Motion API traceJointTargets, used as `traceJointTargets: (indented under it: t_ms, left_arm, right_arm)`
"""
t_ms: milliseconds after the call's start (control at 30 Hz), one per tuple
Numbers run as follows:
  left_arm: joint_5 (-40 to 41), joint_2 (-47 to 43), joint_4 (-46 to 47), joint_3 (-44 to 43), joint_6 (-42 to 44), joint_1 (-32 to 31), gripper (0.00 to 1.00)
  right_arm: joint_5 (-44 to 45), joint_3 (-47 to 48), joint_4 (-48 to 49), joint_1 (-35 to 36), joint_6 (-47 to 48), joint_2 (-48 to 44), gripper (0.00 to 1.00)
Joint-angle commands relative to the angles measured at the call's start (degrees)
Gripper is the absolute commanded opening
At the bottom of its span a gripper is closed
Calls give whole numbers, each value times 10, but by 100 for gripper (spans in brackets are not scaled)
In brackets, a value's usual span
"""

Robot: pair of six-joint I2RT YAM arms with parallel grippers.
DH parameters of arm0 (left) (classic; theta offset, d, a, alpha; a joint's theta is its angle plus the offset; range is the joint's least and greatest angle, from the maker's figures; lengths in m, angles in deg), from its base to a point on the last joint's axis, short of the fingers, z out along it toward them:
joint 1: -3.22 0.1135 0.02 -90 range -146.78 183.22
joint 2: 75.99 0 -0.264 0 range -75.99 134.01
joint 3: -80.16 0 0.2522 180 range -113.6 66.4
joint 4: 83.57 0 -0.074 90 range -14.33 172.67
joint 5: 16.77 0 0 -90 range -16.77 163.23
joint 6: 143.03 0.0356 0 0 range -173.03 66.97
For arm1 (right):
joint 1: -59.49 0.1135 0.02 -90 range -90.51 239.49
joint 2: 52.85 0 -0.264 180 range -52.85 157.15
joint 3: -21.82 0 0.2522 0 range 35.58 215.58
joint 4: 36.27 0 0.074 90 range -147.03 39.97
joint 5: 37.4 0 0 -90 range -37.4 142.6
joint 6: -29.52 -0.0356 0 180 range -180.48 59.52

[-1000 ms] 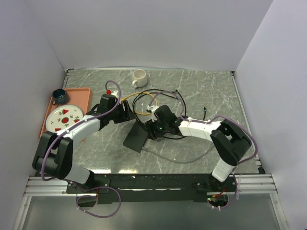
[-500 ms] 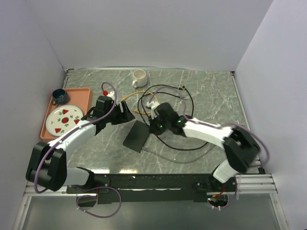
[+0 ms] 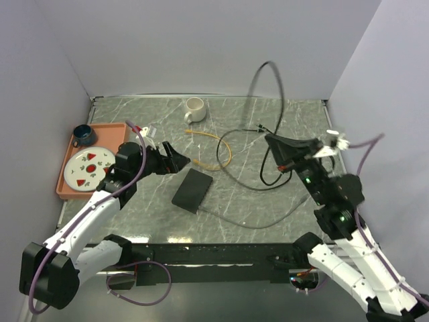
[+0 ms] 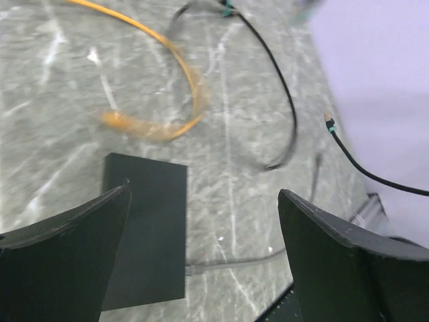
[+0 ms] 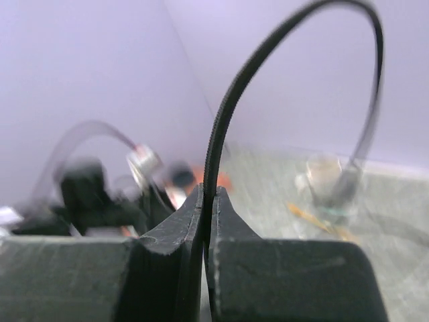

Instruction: Insert the plug into the switch port

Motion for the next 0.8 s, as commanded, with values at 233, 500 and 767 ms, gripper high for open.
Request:
traceJointTargets:
  t_ms: [233,500,767]
  left_arm:
    - [-103,-10,139,7,-12,-64,97]
    - [-54,-6,283,26,8,-194,97]
    - [5,46,381,54,37,-270,98]
  right_arm:
    - [75,-45,112,-2,-105,-75,0]
    - [162,-57,106,-1,-175,-78,0]
    - [200,-42,76,-2,-279,-92,0]
